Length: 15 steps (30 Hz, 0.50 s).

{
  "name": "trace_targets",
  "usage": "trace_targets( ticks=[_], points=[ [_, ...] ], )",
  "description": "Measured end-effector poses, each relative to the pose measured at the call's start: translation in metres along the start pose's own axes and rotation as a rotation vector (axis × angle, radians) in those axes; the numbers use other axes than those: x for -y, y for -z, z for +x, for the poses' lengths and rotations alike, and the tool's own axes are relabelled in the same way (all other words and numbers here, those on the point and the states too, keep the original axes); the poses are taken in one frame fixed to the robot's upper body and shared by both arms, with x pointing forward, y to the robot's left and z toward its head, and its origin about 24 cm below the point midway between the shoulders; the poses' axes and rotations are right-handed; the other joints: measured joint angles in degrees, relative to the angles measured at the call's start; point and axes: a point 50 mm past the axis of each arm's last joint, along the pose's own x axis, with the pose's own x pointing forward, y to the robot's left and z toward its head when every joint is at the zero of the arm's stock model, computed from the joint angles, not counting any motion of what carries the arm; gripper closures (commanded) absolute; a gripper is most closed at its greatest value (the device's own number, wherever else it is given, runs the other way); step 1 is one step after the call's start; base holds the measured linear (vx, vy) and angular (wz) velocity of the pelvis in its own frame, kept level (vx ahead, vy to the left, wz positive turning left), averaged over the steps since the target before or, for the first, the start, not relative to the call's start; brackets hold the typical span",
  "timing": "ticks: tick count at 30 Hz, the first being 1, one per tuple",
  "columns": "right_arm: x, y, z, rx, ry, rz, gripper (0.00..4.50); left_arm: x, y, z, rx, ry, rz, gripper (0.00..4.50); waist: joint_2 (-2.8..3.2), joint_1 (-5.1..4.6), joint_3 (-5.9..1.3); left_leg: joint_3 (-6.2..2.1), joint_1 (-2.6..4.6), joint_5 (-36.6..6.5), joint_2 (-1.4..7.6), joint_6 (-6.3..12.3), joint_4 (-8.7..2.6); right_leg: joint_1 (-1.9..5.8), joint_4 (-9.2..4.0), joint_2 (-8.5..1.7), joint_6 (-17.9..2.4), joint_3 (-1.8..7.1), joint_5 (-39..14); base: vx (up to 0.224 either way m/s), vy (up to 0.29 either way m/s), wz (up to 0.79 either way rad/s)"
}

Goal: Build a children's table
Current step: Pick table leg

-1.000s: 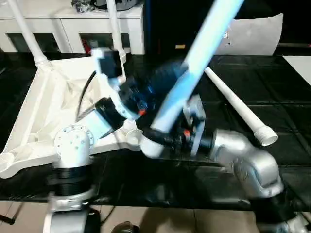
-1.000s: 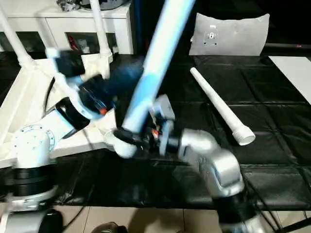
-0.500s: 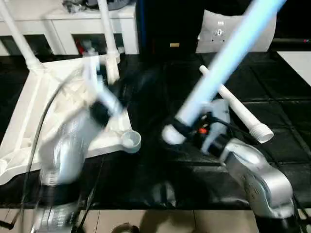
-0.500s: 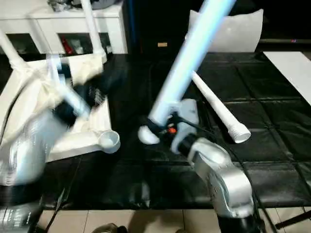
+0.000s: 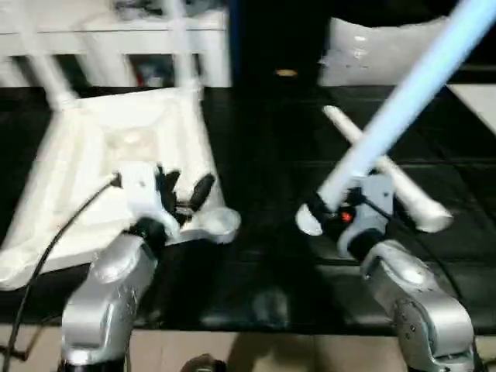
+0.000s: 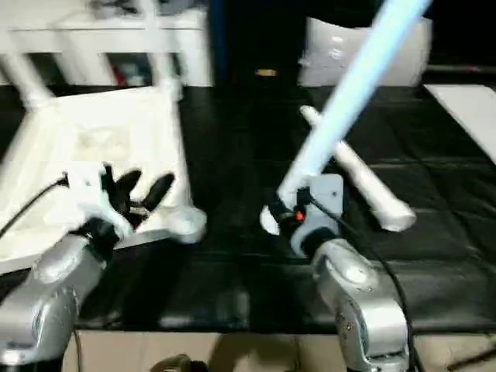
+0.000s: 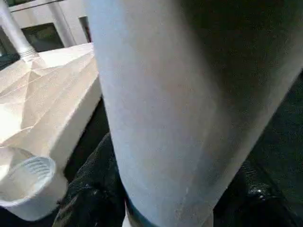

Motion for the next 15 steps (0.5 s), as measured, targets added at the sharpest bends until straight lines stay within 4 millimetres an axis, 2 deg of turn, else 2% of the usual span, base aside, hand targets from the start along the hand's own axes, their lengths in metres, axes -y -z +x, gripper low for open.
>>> trace_targets(
  ticks=[2,3,4,5,6,7,8,9,10,11,12,13,14,15],
  points=[
    [-0.002,0.001,0.001,-0.007,-0.004,-0.005,2.61,-0.001,0.000,-0.001,0.001,-0.011,0.017,0.84,-0.05,-0.27,-0.10,0.51,0.13,0.10,-1.06,1.39,-0.36,-0.12,-0.50,-0.72,-0.12,-0.26,-0.01,-0.027,0.186,0.09],
    [-0.005,0.002,0.002,-0.008,-0.015,-0.007,2.61,-0.001,0.000,-0.001,0.001,-0.014,0.022,0.84,-0.04,-0.93,-0.09,0.91,0.14,0.18,-1.83,2.32,-0.46,-0.38,0.35,-1.39,-1.24,-0.40,-0.66,-0.027,0.192,0.09],
    [-0.007,0.003,0.002,-0.010,-0.020,-0.002,2.61,-0.001,0.000,-0.001,0.000,-0.017,0.029,0.84,-0.06,-1.66,-0.04,1.18,0.17,0.40,-2.39,2.84,-0.75,-0.93,2.38,-1.77,-1.65,-1.15,-1.89,-0.035,0.192,0.09],
    [-0.008,0.003,0.002,-0.010,-0.019,0.004,2.61,-0.001,0.000,-0.001,-0.001,-0.020,0.032,0.84,-0.12,-2.11,-0.06,1.51,0.20,0.63,-2.67,3.23,-1.00,-1.57,4.60,-1.38,-1.15,-2.86,-2.76,-0.065,0.136,0.01],
    [-0.007,0.003,0.002,-0.006,-0.014,0.014,2.61,-0.001,0.000,-0.002,-0.001,-0.027,0.037,0.84,-0.55,-2.68,-0.08,2.08,0.34,1.01,-3.36,3.70,-1.54,-1.53,6.14,-0.38,-0.01,-4.59,-3.42,-0.065,0.136,0.01],
    [-0.007,0.002,0.001,0.001,-0.011,0.018,2.61,0.000,0.000,-0.002,0.002,-0.027,0.037,0.84,-1.35,-3.01,-0.08,3.04,0.31,1.19,-4.15,3.68,-1.92,-1.16,5.85,0.59,-0.93,-4.29,-3.12,-0.086,0.083,-0.12],
    [-0.004,0.002,0.000,0.007,0.002,0.022,2.61,0.004,0.001,-0.001,0.000,-0.019,0.031,0.84,-1.35,-3.12,-0.05,3.26,0.07,1.15,-4.56,3.47,-2.04,-1.25,5.65,-0.13,-0.59,-3.41,-3.06,-0.117,0.132,0.02],
    [0.002,0.003,-0.003,0.006,0.032,0.023,2.61,0.011,0.003,0.000,-0.001,0.009,0.025,0.84,-1.31,-2.35,-0.05,-0.30,-1.68,-1.45,-5.22,1.76,4.84,-1.77,5.46,-0.81,-0.24,-2.32,-2.24,-0.117,0.132,0.02],
    [0.003,0.003,-0.003,0.003,0.038,0.022,2.61,0.011,0.006,-0.003,-0.010,0.005,0.025,0.84,-1.24,-2.97,0.08,-5.08,-2.90,-2.67,-5.62,-0.94,11.21,-1.63,5.01,-1.45,0.26,-2.66,-1.55,-0.092,0.176,-0.21],
    [0.003,0.003,-0.003,0.003,0.034,0.025,2.61,0.010,0.008,-0.005,-0.019,-0.001,0.027,0.84,-1.52,-3.40,0.21,-7.74,-2.32,-3.41,-4.99,-4.01,13.61,-1.56,4.64,-2.70,0.85,-2.94,-0.99,-0.078,0.208,-0.43],
    [0.002,0.002,-0.003,0.005,0.030,0.026,2.61,0.011,0.006,-0.004,-0.011,0.000,0.033,0.84,-1.29,-3.94,0.26,-8.66,0.15,-4.69,-2.66,-5.97,10.71,-1.38,4.39,-3.98,1.20,-3.39,-0.48,-0.078,0.208,-0.43],
    [0.003,0.003,-0.003,0.000,0.030,0.028,2.61,0.012,0.003,-0.003,0.002,0.004,0.038,0.84,-0.66,-4.57,0.26,-8.74,2.42,-6.37,-0.31,-6.44,6.16,-1.23,4.09,-4.11,1.26,-3.68,-0.09,-0.102,0.260,-0.13],
    [0.002,0.005,-0.003,-0.011,0.027,0.040,2.61,0.012,0.002,-0.003,0.009,0.005,0.047,0.84,-0.16,-5.49,0.34,-7.74,2.53,-6.28,0.19,-6.29,5.97,-0.80,3.45,-4.46,1.27,-3.39,-0.14,-0.139,0.231,0.14],
    [-0.001,0.008,-0.002,-0.024,0.015,0.055,2.61,0.009,0.004,-0.005,-0.002,-0.008,0.054,0.84,0.22,-7.00,0.70,-7.63,2.51,-5.53,-0.36,-4.80,5.05,-0.71,2.38,-3.19,-0.88,-2.23,-1.81,-0.139,0.231,0.14]
  ],
)
